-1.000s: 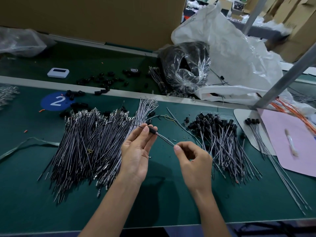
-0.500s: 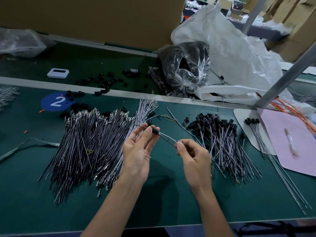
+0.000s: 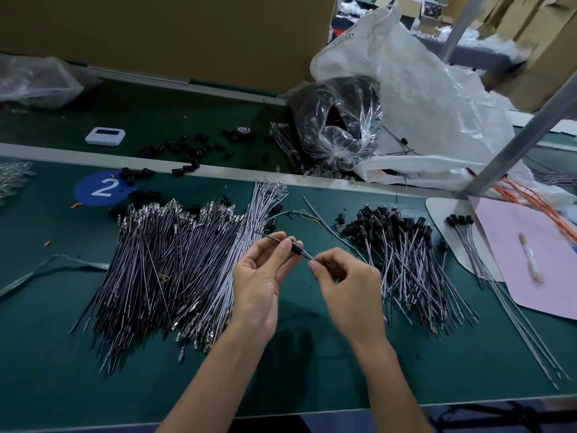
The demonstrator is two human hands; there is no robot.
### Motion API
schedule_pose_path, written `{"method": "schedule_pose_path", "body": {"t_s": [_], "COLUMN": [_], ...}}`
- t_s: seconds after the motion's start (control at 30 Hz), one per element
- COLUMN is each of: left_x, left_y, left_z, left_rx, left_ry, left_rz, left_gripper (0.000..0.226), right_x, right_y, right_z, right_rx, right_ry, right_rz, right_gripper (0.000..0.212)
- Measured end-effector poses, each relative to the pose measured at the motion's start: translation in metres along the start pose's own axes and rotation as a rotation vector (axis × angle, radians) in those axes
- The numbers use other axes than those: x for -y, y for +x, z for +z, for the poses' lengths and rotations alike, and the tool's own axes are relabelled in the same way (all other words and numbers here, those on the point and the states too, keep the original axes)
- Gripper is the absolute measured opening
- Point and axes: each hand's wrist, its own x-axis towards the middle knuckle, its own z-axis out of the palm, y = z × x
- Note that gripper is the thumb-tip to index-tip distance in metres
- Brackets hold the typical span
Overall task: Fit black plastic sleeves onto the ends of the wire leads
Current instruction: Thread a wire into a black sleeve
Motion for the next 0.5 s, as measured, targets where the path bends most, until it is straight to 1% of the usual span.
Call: {"method": "schedule_pose_path", "body": {"t_s": [0.13, 0.2, 0.3, 0.4, 0.5], "left_x": [-0.0004, 0.0003, 0.0021, 0.0021, 0.0012], "left_y": [-0.0005, -0.0020, -0.0042, -0.0041, -0.0031], "left_z": [-0.0015, -0.0004, 0.0014, 0.0006, -0.0017], "left_rx": [0.015, 0.027, 0.039, 0.065, 0.079], "left_ry": [0.024, 0.034, 0.058, 0.100, 0.132], "left_rz": [0.011, 0.016, 0.018, 0.017, 0.007], "left_gripper": [0.031, 0.032, 0.033, 0.033, 0.033], "right_x": [0.0000, 0.0019, 0.0071, 0.0091, 0.0093], "right_y": [-0.0001, 0.0003, 0.0018, 0.0028, 0.0023], "right_z": [-0.0024, -0.0026, -0.0022, -0.0011, -0.0018], "right_rx": [0.097, 0.118, 0.081, 0.067, 0.088], "right_ry": [-0.051, -0.079, -0.091, -0.050, -0.015], "right_rz": [-0.012, -0.027, -0.077, -0.042, -0.006], "right_gripper": [0.013, 0.016, 0.014, 0.007, 0.025]}}
